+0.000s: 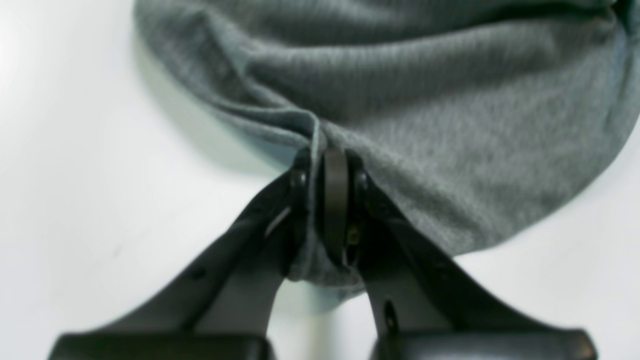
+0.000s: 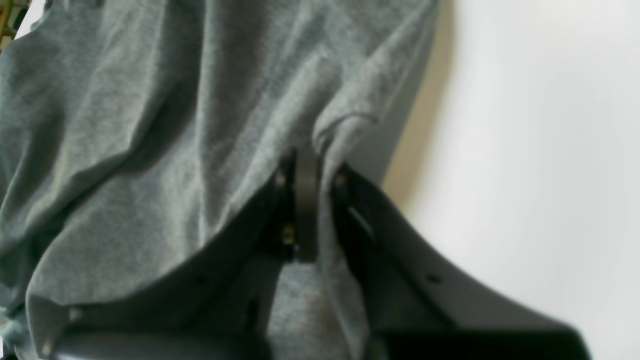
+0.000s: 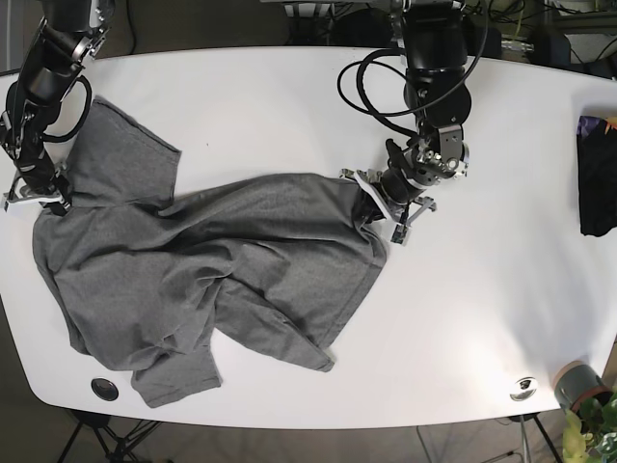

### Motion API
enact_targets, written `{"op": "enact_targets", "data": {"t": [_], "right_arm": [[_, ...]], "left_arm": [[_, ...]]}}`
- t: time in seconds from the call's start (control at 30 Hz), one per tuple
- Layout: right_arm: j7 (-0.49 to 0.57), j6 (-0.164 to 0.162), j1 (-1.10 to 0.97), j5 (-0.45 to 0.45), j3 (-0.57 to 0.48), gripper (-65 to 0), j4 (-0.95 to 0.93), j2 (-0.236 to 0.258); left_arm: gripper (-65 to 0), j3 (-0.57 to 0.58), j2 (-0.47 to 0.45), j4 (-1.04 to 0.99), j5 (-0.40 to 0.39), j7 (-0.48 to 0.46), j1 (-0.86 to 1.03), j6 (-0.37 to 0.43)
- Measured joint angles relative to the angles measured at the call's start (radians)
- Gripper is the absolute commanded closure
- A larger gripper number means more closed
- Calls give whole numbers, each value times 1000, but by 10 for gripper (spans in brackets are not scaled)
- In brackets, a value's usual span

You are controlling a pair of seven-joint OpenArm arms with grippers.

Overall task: Fold the T-shirt properly
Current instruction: 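Lift and drag the held edges with both grippers to stretch the shirt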

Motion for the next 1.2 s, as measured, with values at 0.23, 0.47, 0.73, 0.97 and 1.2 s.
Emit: {"op": "enact_targets", "data": {"t": [0.23,0.47,0.73,0.97,1.2], "right_arm": [[-80,-2,-16,-4,1,-29,71,-12],[-205,1,-47,0,-1,-29,369,-116],[-333,-4,-46,-4,5,-29,587,-217],[-386,-77,-114,3,1,-29,732,-301],[-394,-123,-245,5,8,-29,889,-365]], "left_arm": [[0,-148,-34,-14,6,19,-66,-13],[0,-176,-121,-15,35,61,-117,4],[0,-172,-161,36,49,80,-150,5],[0,-253,-171,43,47,75,-117,-70],[0,-357,-173,43,42,85,-35,-158]]}}
